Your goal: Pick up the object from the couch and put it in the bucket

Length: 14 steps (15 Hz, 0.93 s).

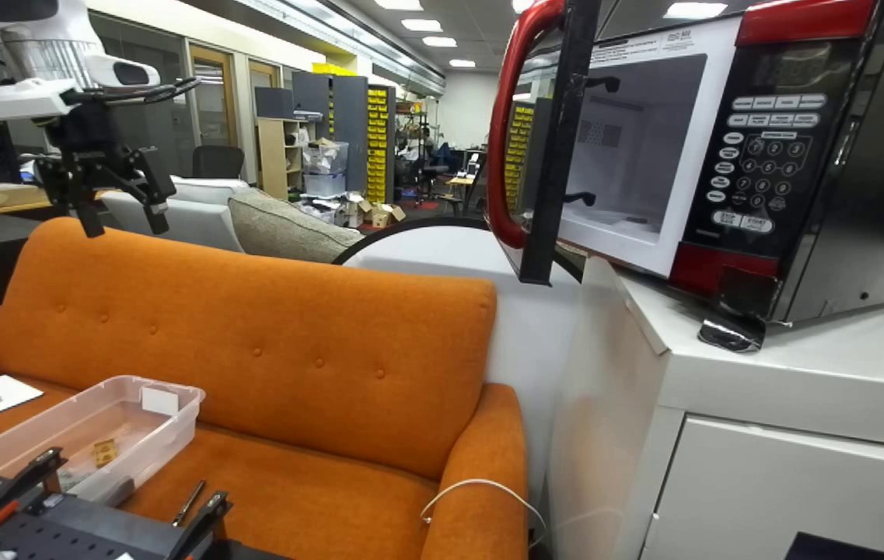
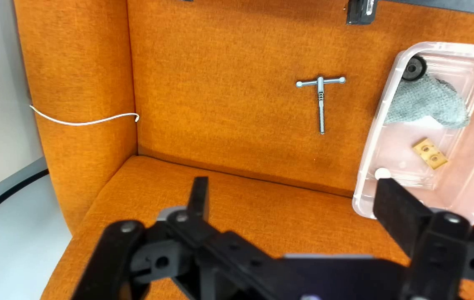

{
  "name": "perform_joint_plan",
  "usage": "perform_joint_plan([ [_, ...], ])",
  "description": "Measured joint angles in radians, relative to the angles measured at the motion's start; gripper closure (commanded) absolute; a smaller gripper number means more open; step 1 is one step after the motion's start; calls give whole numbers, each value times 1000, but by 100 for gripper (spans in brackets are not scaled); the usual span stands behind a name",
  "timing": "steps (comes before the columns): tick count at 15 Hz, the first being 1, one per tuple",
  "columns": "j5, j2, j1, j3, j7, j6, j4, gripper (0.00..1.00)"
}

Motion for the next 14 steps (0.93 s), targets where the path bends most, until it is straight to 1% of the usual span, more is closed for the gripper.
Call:
perform_joint_plan([
  [3, -1, 1, 2, 5, 2, 2, 1, 0],
  [5, 0, 7, 9, 21, 15, 16, 1, 0],
  [9, 14, 57, 47, 83, 95, 109, 1, 0],
  [10, 14, 69, 52, 91, 106, 114, 2, 0],
  [14, 13, 59, 51, 83, 105, 112, 3, 0],
])
